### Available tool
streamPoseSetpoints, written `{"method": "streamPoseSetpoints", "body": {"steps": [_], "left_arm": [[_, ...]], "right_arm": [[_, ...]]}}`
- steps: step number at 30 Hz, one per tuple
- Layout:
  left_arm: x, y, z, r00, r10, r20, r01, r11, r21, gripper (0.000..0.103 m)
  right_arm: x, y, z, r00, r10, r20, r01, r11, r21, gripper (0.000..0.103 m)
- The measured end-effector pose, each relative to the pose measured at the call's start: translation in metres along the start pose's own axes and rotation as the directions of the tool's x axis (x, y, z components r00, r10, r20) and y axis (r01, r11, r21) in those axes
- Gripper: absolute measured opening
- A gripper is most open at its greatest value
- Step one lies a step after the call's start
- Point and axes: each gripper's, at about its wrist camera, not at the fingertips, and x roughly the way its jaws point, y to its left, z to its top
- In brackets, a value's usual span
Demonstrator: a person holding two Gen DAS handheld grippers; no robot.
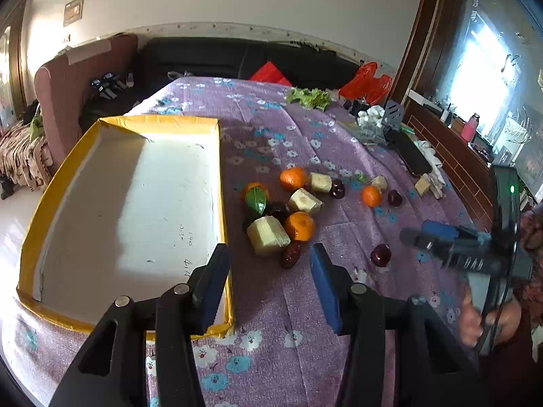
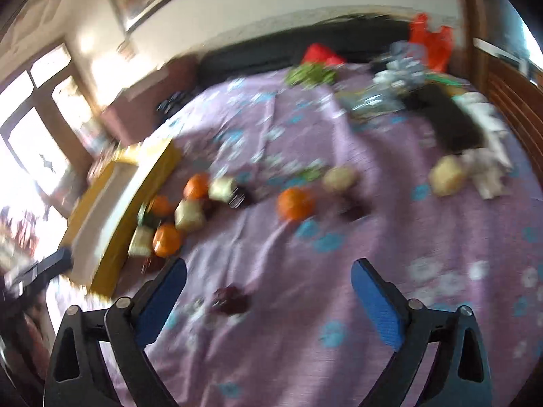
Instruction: Organize fruits
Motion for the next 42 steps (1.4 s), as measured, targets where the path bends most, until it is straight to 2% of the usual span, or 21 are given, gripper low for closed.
{"method": "streamPoseSetpoints", "body": {"steps": [2, 4, 5, 9, 13, 18, 22, 24, 29, 34, 36, 38, 40, 42], "left_arm": [[0.008, -0.003, 0.000, 1.000, 0.014, -0.015, -0.013, 1.000, 0.020, 0.051], [0.016, -0.011, 0.000, 0.999, 0.035, -0.021, -0.034, 0.997, 0.063, 0.061], [0.020, -0.016, 0.000, 0.999, 0.044, -0.021, -0.042, 0.995, 0.089, 0.063], [0.038, -0.034, 0.008, 0.999, 0.047, -0.025, -0.042, 0.984, 0.175, 0.063], [0.065, -0.044, 0.016, 0.997, 0.039, -0.061, -0.025, 0.978, 0.209, 0.063], [0.071, -0.056, 0.016, 0.989, 0.146, -0.023, -0.136, 0.961, 0.242, 0.063], [0.074, -0.064, 0.012, 0.960, 0.281, 0.000, -0.271, 0.927, 0.260, 0.068], [0.074, -0.066, 0.010, 0.954, 0.300, 0.000, -0.290, 0.922, 0.255, 0.072], [0.072, -0.065, 0.007, 0.945, 0.327, 0.002, -0.316, 0.913, 0.258, 0.072], [0.072, -0.061, 0.008, 0.945, 0.326, -0.006, -0.315, 0.916, 0.250, 0.074], [0.073, -0.059, 0.008, 0.947, 0.321, -0.018, -0.308, 0.921, 0.240, 0.074], [0.075, -0.056, 0.009, 0.951, 0.307, -0.032, -0.292, 0.929, 0.229, 0.074], [0.075, -0.053, 0.009, 0.956, 0.289, -0.045, -0.273, 0.937, 0.217, 0.074], [0.075, -0.051, 0.009, 0.965, 0.258, -0.054, -0.242, 0.949, 0.204, 0.074]], "right_arm": [[0.018, 0.014, -0.009, 0.999, -0.025, -0.030, 0.024, 0.998, -0.057, 0.090], [0.032, 0.025, -0.016, 0.997, -0.036, -0.061, 0.030, 0.994, -0.104, 0.086], [0.036, 0.028, -0.019, 0.997, -0.038, -0.068, 0.030, 0.993, -0.114, 0.086], [0.041, 0.027, -0.023, 0.997, -0.029, -0.071, 0.020, 0.993, -0.121, 0.086], [0.045, 0.029, -0.027, 0.996, -0.026, -0.081, 0.016, 0.991, -0.130, 0.086], [0.042, 0.031, -0.027, 0.997, -0.044, -0.062, 0.034, 0.987, -0.156, 0.086], [0.043, 0.031, -0.028, 0.997, -0.054, -0.059, 0.043, 0.986, -0.161, 0.086], [0.044, 0.031, -0.028, 0.996, -0.063, -0.058, 0.053, 0.985, -0.165, 0.086], [0.042, 0.034, -0.028, 0.996, -0.078, -0.046, 0.069, 0.981, -0.183, 0.086], [0.042, 0.039, -0.030, 0.995, -0.093, -0.039, 0.082, 0.974, -0.209, 0.086], [0.042, 0.042, -0.031, 0.994, -0.101, -0.033, 0.091, 0.970, -0.227, 0.081], [0.042, 0.046, -0.032, 0.994, -0.106, -0.032, 0.095, 0.964, -0.249, 0.059], [0.045, 0.047, -0.034, 0.992, -0.117, -0.042, 0.103, 0.961, -0.258, 0.043], [0.045, 0.044, -0.033, 0.991, -0.124, -0.045, 0.110, 0.963, -0.245, 0.036]]}}
